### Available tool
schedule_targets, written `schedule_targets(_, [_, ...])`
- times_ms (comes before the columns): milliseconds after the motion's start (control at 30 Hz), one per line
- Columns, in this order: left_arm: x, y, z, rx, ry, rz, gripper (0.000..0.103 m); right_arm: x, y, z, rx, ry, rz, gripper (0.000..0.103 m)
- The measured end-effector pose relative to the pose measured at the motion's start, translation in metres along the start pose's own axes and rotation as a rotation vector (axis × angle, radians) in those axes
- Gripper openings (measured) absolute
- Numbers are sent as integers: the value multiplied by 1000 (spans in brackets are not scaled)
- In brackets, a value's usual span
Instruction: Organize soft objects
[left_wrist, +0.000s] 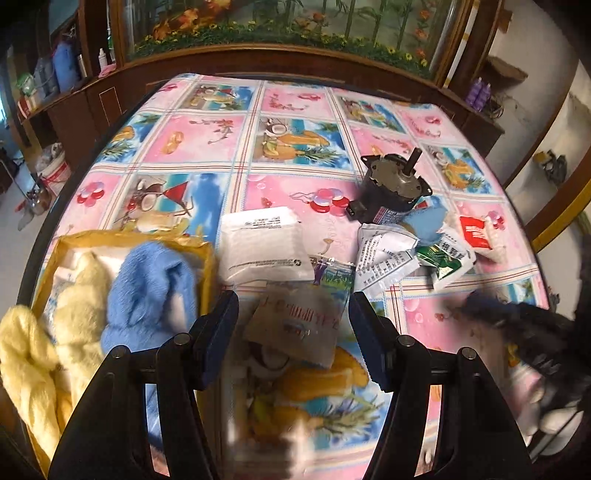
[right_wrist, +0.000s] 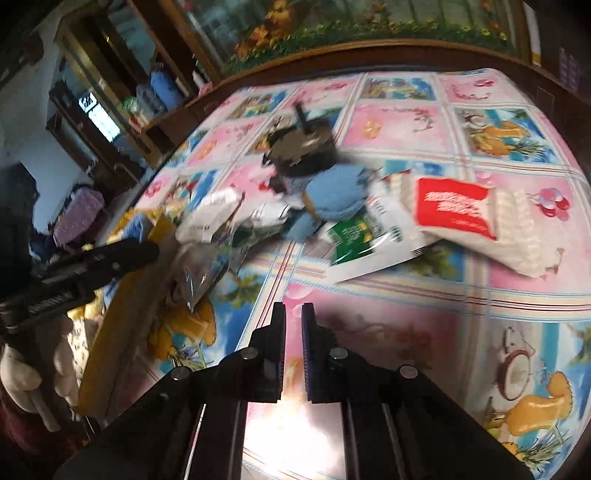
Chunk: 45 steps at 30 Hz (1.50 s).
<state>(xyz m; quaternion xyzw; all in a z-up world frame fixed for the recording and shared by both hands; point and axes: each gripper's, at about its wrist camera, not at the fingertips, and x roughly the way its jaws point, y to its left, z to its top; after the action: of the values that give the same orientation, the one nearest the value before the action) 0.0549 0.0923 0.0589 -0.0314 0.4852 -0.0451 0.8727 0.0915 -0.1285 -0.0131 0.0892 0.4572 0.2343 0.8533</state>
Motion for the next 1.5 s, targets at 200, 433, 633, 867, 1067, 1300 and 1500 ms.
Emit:
schedule_targets(200, [26,-39,33,96,-21,-20,63,-38,-72,18,202,-207,-76,30])
schedule_targets(433, [68,-57,47,76,69,-68,63,-3,-92,71,188,-155,-205,56])
schedule_targets(633, [73,-90,23,216,156,-82,62,16,-69,58,44,-4,-219,56])
schedule_targets(867, [39,-128,-43,452,231,-177,63,-10,-52,5,-64,116,-257,56])
schedule_targets(1067, [-14,-96,-56,334,159,-258,63,-59,-67,-16,36,1,-209,56])
schedule_targets(1300, [-19,-61,-65,121,120,-238,63,-78,-37,-26,0,-21,-85,56])
schedule_targets(1500, [6,-95,-67,127,90,-195,63,-21,-37,4,193,89,108,56])
